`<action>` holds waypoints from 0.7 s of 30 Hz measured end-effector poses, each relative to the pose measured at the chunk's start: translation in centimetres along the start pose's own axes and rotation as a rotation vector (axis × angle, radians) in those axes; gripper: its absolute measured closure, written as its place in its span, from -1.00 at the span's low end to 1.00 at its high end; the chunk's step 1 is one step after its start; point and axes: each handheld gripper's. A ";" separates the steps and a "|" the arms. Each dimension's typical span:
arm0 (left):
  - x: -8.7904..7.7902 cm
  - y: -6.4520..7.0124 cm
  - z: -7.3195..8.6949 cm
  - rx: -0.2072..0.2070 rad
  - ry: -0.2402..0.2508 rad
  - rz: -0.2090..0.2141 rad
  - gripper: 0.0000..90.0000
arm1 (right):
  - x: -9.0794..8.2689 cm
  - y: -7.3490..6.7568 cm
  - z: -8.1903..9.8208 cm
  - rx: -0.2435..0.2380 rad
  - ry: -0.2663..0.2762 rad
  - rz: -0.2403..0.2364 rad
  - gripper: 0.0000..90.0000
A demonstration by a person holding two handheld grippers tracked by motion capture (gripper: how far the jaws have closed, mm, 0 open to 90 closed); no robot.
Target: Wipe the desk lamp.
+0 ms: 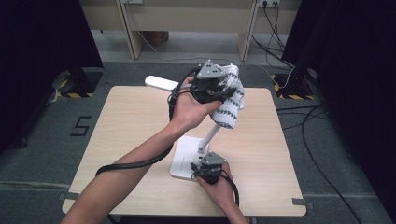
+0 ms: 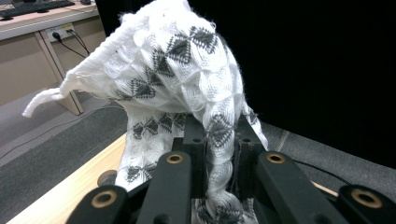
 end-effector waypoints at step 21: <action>0.7 2.2 0.4 0.050 -0.005 0.052 0.77 | 0.0 0.0 0.0 -0.002 0.003 0.002 0.26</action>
Point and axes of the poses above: each handheld gripper's, and its own axes: x roughly forward along the jaws, z roughly out of its underside, y roughly to its right, and after that the axes turned 10 degrees about -y, right-handed
